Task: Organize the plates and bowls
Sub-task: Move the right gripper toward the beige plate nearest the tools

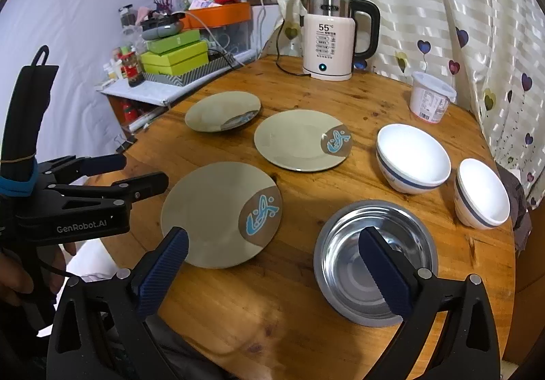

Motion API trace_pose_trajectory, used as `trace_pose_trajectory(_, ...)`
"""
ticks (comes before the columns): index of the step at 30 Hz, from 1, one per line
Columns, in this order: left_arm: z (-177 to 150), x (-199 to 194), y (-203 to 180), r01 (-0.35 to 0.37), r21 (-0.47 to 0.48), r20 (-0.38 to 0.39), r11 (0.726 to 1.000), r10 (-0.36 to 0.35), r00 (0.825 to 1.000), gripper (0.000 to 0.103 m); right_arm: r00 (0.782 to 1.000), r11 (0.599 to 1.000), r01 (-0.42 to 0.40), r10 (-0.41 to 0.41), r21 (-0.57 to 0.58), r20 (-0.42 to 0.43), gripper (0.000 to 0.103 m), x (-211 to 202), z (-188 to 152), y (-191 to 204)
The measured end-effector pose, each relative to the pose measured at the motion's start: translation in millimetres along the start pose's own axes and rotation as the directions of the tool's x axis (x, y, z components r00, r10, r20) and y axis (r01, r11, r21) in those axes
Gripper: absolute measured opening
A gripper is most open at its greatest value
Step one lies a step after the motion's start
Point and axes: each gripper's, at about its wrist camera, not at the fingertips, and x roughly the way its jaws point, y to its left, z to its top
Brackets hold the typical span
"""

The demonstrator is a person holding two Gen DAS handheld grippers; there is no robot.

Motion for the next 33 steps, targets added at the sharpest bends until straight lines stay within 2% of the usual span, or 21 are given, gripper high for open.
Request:
trace_pose_trajectory(10,3.5,6.8,8.7,-0.029,-0.011,-0.015,1.000,0.029,0.999,0.082,1.000,1.000,-0.004,0.004,0.013,-0.021,0.096,9.8,7.3,-0.4)
trace_pose_trajectory(33,15.4,23.1,34.9,-0.004,-0.053,-0.030,0.999,0.003,1.000,0.082,0.997,0.999,-0.053,0.054,0.008,-0.064,0.088,41.6,39.8,12.0)
